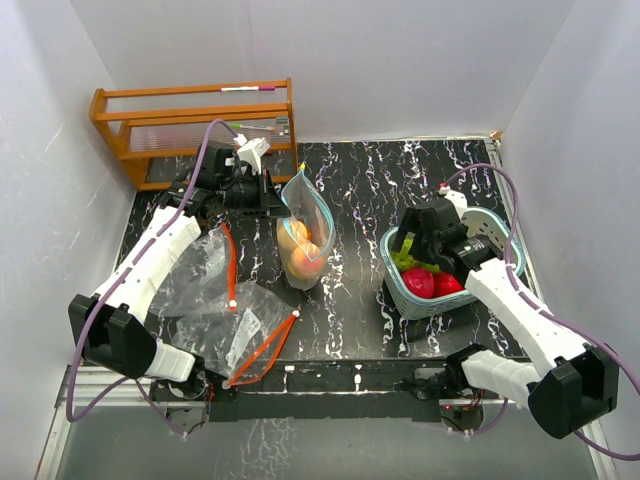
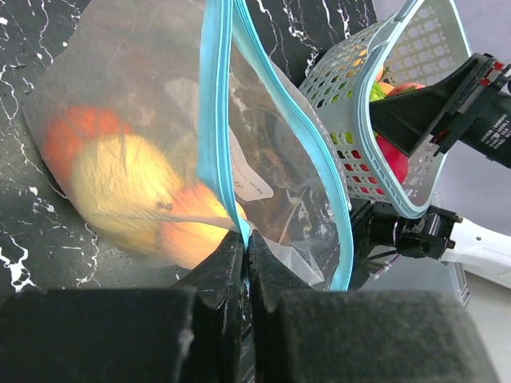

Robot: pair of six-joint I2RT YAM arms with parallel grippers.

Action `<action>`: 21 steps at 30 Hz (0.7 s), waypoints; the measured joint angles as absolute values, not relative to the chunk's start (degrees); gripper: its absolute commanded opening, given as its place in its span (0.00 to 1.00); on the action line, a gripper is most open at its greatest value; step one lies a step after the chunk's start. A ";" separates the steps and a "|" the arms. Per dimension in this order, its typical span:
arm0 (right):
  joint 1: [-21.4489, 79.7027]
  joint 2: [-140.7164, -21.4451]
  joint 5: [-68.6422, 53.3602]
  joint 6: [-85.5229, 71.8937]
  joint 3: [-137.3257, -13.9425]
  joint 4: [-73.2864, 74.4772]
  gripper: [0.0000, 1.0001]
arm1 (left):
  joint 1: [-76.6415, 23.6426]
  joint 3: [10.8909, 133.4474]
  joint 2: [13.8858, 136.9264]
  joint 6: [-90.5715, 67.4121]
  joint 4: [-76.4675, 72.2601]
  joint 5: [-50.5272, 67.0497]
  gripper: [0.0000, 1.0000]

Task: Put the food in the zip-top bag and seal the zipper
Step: Pick up the fake fruit from the bin.

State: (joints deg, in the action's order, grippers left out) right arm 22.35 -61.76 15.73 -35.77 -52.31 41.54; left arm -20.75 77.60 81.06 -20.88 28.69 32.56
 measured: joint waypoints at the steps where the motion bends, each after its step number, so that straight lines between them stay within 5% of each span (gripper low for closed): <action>1: 22.26 -61.89 15.20 -35.64 -51.86 40.66 0.98 | -20.75 77.56 81.06 -20.99 28.64 32.58 0.00; 6: 21.96 -61.87 14.52 -34.98 -49.76 36.29 0.90 | -20.75 77.45 81.06 -21.06 28.47 32.62 0.00; 14: 21.56 -61.63 11.88 -35.00 -45.89 30.26 0.51 | -20.75 77.45 81.06 -21.04 28.45 32.60 0.00; 21: 21.37 -60.90 11.92 -35.66 -46.76 32.49 0.45 | -20.75 77.45 81.06 -21.04 28.42 32.60 0.00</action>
